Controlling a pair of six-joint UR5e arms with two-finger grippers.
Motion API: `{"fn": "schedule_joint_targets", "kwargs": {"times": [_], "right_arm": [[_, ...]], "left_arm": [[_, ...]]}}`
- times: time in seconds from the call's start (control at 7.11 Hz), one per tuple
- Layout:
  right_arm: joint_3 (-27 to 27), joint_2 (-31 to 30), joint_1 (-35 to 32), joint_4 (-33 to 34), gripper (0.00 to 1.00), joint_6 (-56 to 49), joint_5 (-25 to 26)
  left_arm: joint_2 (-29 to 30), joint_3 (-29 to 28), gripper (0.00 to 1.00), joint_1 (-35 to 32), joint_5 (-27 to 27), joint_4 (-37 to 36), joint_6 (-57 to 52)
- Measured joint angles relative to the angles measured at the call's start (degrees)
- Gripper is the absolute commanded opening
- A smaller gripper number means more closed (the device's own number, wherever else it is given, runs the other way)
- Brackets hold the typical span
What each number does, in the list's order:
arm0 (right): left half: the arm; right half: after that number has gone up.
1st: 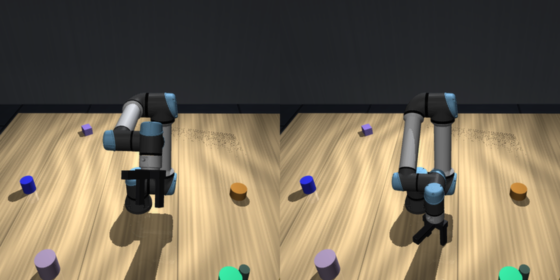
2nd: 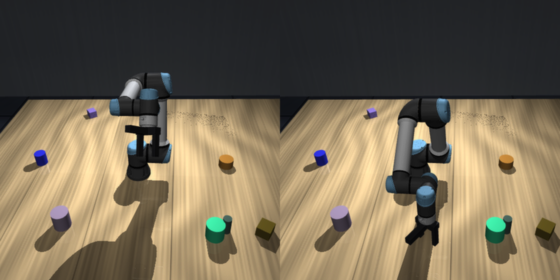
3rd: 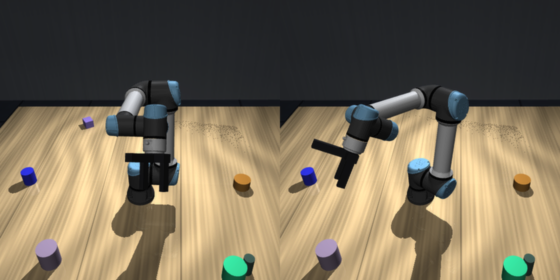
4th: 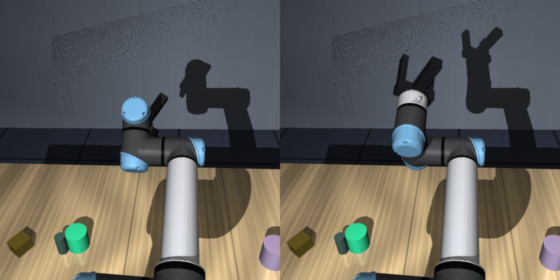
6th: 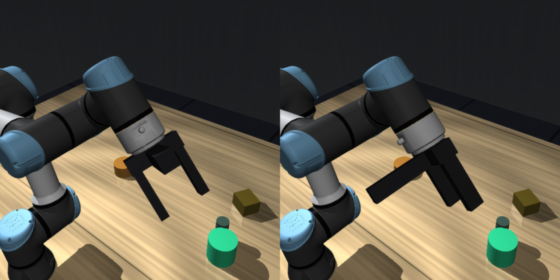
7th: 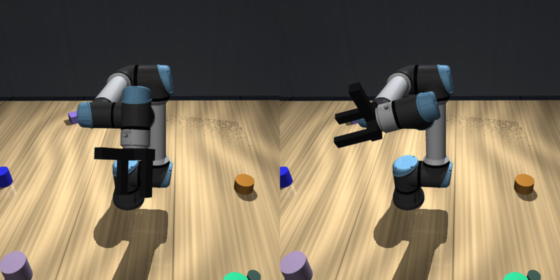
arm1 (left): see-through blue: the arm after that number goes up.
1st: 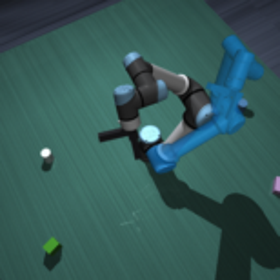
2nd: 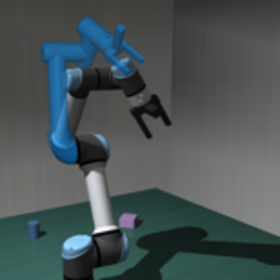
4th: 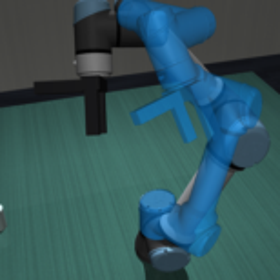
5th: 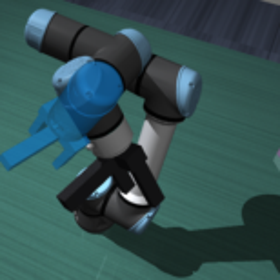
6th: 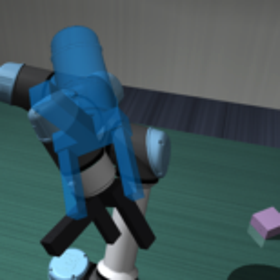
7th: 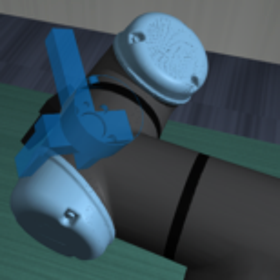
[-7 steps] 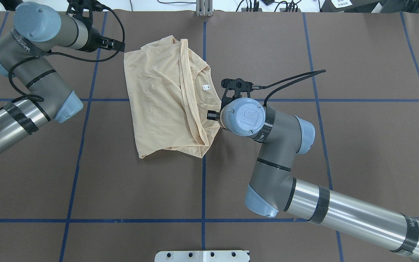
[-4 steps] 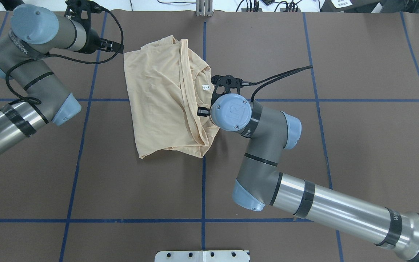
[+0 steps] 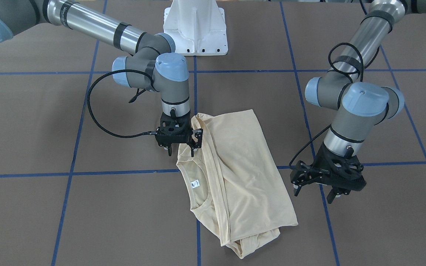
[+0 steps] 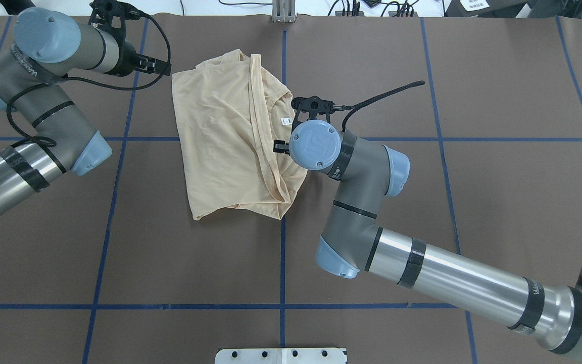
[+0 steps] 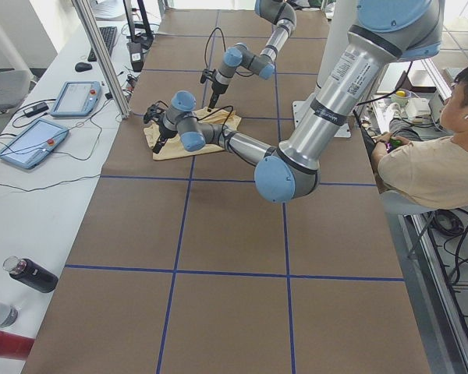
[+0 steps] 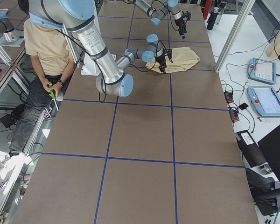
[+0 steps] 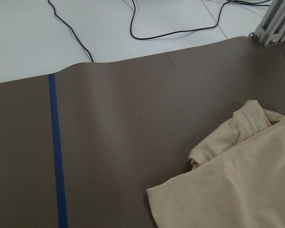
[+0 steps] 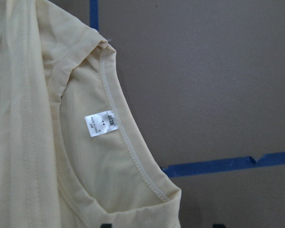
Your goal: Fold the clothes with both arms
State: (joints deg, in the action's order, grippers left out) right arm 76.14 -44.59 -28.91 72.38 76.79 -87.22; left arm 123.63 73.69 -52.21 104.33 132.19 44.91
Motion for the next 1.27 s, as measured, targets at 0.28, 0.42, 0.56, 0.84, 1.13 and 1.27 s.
{"fn": "schedule_joint_targets", "kwargs": {"times": [0.28, 0.42, 0.56, 0.84, 1.13, 1.27], "right_arm": [[-0.8, 0.2, -0.2, -0.1, 0.65, -0.7, 0.1], [-1.2, 0.4, -0.2, -0.1, 0.60, -0.7, 0.2], [-1.6, 0.9, -0.3, -0.2, 0.53, -0.7, 0.2], [-2.7, 1.6, -0.3, -0.2, 0.20, -0.6, 0.2], [-3.0, 1.7, -0.3, -0.2, 0.00, -0.6, 0.2], [-3.0, 1.8, -0.3, -0.2, 0.00, -0.6, 0.2]], "left_arm": [[0.0, 0.0, 1.00, 0.0, 0.0, 0.0, 0.0], [0.0, 0.0, 1.00, 0.1, 0.0, 0.0, 0.0], [0.0, 0.0, 1.00, 0.1, 0.0, 0.0, 0.0], [0.0, 0.0, 1.00, 0.1, 0.0, 0.0, 0.0], [0.0, 0.0, 1.00, 0.1, 0.0, 0.0, 0.0], [0.0, 0.0, 1.00, 0.1, 0.0, 0.0, 0.0]]}}
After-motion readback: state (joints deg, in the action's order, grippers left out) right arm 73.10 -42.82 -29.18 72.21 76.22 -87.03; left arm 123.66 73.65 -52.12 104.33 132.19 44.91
